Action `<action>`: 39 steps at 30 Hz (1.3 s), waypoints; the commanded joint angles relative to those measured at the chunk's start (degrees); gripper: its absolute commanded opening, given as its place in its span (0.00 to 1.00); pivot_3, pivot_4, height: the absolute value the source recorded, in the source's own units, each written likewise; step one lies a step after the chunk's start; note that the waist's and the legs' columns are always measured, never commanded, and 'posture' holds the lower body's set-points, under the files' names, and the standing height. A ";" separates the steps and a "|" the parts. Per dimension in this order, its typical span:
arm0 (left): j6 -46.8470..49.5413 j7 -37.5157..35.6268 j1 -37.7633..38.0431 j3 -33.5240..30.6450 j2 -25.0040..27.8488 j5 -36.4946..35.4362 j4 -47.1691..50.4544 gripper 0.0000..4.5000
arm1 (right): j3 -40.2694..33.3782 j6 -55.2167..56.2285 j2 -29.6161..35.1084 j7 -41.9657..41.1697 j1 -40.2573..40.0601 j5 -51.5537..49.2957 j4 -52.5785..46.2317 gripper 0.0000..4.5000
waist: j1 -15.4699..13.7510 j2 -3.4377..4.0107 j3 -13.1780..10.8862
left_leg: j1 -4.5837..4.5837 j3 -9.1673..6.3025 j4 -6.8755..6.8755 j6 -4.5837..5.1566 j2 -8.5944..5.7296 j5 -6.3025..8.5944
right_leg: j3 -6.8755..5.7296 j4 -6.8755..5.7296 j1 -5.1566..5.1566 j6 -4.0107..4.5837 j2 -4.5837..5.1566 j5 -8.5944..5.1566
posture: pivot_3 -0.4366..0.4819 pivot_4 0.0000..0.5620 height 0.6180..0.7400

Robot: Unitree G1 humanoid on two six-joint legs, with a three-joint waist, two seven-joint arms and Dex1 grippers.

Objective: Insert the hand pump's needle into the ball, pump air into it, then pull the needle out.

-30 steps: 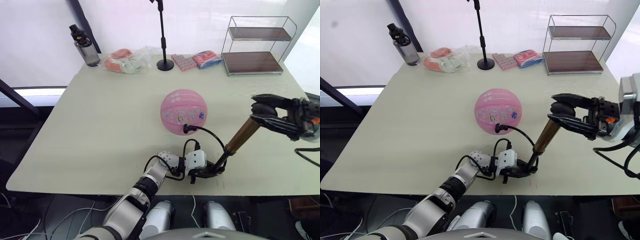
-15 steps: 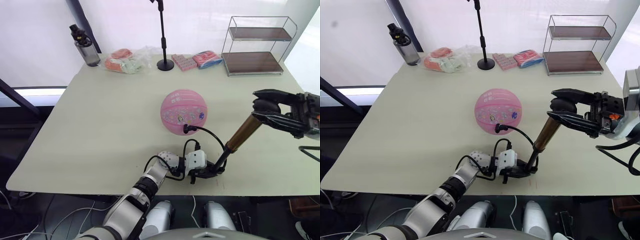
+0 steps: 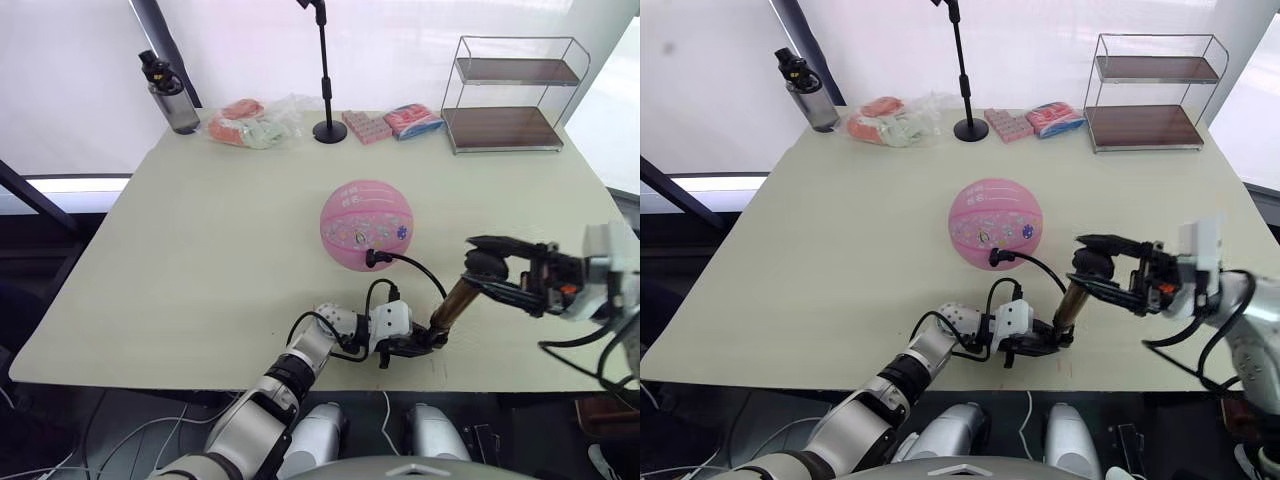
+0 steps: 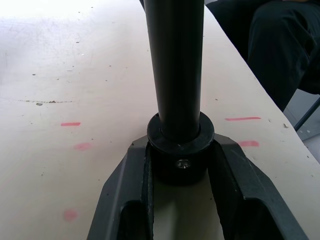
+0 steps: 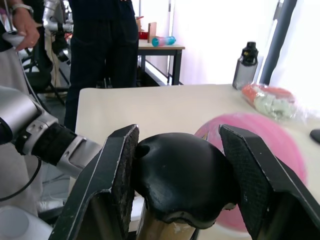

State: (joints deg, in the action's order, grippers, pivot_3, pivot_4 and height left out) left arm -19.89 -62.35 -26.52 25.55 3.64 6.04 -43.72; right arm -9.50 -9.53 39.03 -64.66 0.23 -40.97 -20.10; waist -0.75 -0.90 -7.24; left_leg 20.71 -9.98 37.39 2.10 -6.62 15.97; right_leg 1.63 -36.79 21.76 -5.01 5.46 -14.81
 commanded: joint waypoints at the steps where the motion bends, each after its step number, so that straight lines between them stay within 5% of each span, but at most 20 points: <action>1: 1.24 -1.16 2.33 2.46 0.97 2.03 -1.82 0.24 | 4.09 4.69 -1.20 -0.18 -2.57 8.93 5.39 0.47 | 0.04 -0.04 0.05 | -0.01 0.00 0.00 0.00 0.00 0.00 | 0.00 0.00 0.00 0.00 -0.01 0.00 | 0.48 0.27 0.96; 12: 1.03 -1.01 1.89 2.23 0.97 2.09 -2.65 0.24 | 5.65 7.76 -2.91 0.76 -4.00 8.98 5.54 0.47 | 0.01 0.07 0.15 | -0.04 -0.03 -0.01 -0.01 0.04 0.00 | 0.01 -0.02 -0.01 0.00 -0.09 0.00 | 0.48 0.27 0.96; 23: 0.52 -1.03 1.02 2.12 0.46 2.20 -3.90 0.24 | -5.70 -5.88 5.10 2.01 2.86 -8.38 -4.39 0.47 | -0.22 0.47 -0.34 | 0.23 -0.03 -0.01 0.00 -0.12 0.00 | 0.01 0.02 0.12 0.00 0.11 0.00 | 0.48 0.27 0.96; 39: 0.00 -1.31 -0.08 1.97 0.25 2.19 -5.20 0.24 | -19.34 -21.17 15.55 7.00 15.93 -25.12 -3.87 0.47 | -0.26 0.40 -0.67 | 0.34 -0.03 0.03 0.02 -0.14 -0.01 | -0.05 0.03 0.15 -0.01 0.21 0.01 | 0.48 0.27 0.96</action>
State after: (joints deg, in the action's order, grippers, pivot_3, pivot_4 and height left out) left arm -20.81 -63.38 -28.15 25.42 2.80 5.52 -45.53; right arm -23.66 -30.85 53.59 -60.01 13.52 -63.42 -23.70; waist -1.01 -0.50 -7.91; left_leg 21.05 -10.01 37.41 2.12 -6.76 15.96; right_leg 1.58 -36.76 21.92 -5.01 5.69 -14.80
